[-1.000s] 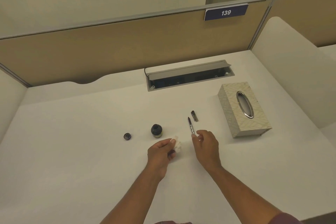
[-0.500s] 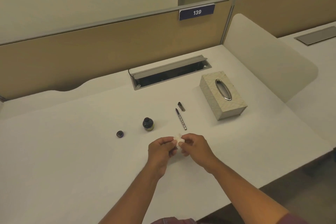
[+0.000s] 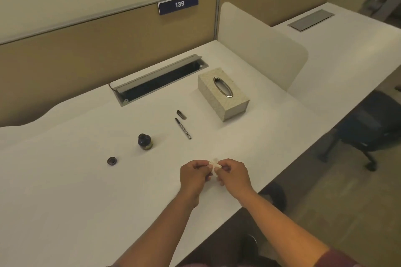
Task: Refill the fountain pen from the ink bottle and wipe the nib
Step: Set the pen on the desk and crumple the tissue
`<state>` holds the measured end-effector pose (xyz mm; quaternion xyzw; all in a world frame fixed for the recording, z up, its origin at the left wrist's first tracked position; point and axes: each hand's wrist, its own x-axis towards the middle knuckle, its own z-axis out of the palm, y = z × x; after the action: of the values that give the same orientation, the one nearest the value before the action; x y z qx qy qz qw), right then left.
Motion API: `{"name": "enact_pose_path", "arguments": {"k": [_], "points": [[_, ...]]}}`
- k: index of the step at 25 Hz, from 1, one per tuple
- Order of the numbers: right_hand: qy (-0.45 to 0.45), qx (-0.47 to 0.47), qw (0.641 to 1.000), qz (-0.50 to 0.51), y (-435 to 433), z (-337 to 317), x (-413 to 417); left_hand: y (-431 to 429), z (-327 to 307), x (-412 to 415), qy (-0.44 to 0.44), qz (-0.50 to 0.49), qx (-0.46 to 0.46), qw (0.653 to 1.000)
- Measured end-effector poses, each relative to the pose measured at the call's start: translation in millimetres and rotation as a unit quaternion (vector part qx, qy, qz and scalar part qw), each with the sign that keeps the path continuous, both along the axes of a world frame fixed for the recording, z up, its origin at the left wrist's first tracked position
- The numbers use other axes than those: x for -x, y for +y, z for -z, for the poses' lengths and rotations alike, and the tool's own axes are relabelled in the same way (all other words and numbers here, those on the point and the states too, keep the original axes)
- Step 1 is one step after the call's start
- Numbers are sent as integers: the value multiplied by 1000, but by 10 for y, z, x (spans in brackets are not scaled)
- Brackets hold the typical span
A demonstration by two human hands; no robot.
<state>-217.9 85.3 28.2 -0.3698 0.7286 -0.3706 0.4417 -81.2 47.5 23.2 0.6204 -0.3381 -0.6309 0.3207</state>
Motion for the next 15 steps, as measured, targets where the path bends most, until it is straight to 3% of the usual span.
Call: {"name": "enact_pose_path", "arguments": {"k": [9,15], "points": [[39,-21,994,104,642,163,1101,464,35,1232,-58,99,16,993],[68,-56,979,187,1197,544,2093,925,174,2223,-74,290,19,954]]}}
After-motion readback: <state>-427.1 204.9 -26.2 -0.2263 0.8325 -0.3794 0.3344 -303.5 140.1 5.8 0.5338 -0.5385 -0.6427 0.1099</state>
